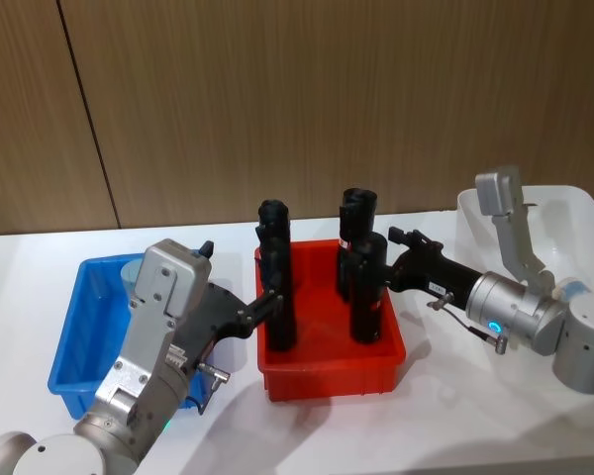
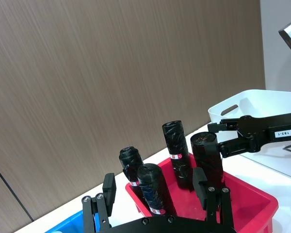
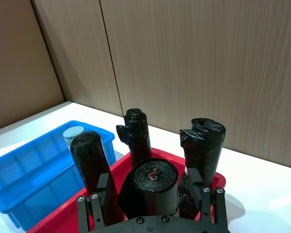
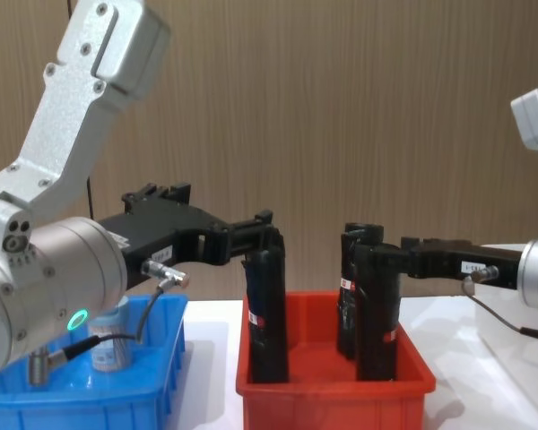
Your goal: Pick the cotton swabs from the blue box and place them into the white box.
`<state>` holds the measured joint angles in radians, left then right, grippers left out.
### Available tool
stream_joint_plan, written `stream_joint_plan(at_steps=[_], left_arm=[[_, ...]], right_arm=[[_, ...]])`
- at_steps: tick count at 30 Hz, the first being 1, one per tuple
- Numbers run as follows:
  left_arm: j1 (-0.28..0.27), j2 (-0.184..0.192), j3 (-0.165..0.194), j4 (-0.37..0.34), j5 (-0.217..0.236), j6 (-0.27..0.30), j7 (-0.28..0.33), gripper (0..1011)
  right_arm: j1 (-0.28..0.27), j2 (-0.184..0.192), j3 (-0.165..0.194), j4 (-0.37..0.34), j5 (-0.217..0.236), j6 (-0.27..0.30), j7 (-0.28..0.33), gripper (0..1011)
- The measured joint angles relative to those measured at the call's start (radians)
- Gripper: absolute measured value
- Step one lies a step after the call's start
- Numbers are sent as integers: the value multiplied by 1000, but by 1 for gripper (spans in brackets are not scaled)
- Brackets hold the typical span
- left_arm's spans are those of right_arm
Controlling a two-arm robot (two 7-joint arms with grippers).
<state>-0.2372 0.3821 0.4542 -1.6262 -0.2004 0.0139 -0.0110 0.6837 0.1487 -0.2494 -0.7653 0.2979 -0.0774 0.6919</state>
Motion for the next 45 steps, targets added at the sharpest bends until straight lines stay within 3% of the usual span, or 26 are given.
stream_joint_plan(at_steps=[17,39,45], left_arm=[[0,0,0,0,0,0,0,999],[0,0,0,0,0,0,0,1000],[0,0,0,0,0,0,0,1000]], right_arm=[[48,-11,-3,92,-5,-38,9,1001],[157,-46,-18,307,-18,-119,25,1000],[189,-58,-20,377,-16,-149,33,870]])
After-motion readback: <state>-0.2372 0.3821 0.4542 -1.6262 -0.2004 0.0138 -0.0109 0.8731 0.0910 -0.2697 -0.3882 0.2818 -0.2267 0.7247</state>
